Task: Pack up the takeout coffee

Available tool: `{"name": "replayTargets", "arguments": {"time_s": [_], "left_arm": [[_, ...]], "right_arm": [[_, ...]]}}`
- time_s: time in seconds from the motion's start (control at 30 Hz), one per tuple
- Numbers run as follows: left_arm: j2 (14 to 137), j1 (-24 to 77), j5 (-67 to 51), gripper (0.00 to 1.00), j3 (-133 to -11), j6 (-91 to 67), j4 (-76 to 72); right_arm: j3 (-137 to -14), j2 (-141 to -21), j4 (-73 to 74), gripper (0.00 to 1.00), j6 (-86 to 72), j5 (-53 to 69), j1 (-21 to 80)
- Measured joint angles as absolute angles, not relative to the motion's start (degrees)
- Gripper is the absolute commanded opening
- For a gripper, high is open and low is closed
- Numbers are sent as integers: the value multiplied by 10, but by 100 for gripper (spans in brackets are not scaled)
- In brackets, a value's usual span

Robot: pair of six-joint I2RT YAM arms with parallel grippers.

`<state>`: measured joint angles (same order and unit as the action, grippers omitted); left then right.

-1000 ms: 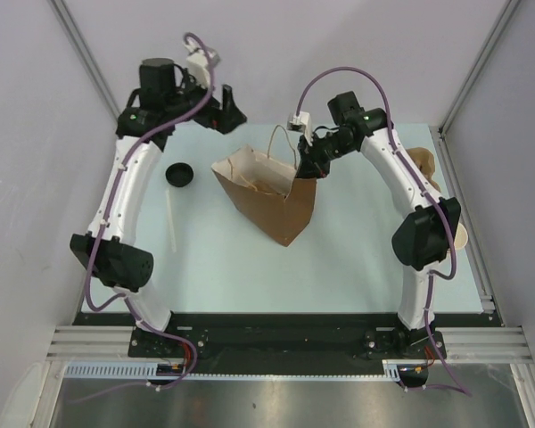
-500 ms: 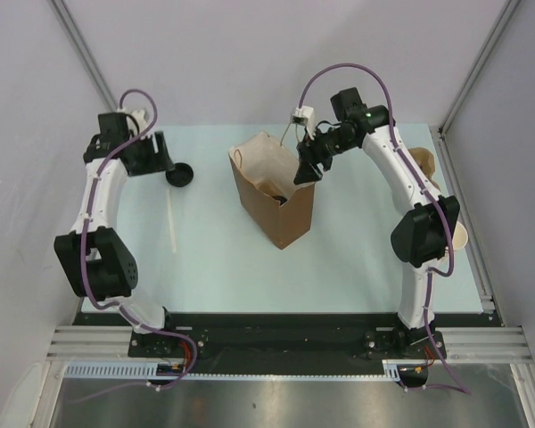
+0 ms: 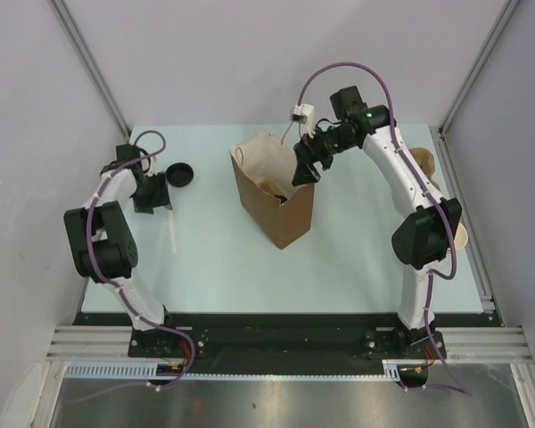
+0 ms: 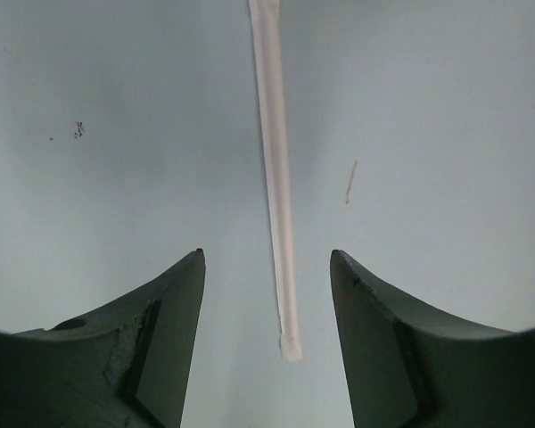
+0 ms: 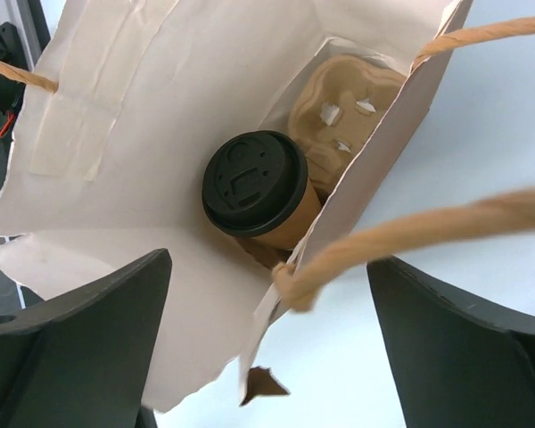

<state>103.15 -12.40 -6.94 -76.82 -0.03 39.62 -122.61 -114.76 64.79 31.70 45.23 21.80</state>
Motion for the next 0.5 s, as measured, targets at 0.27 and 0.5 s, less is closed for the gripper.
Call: {"name": "replayTargets", "arguments": {"time_s": [0.27, 0.5], "left_arm": [[1080, -124, -50, 55, -757, -19, 359], [1108, -116, -12, 42, -757, -31, 331]], "right_arm": [[-1226, -1117, 631, 100, 280, 423, 218], [-1233, -1094, 601, 100, 240, 404, 219]]}}
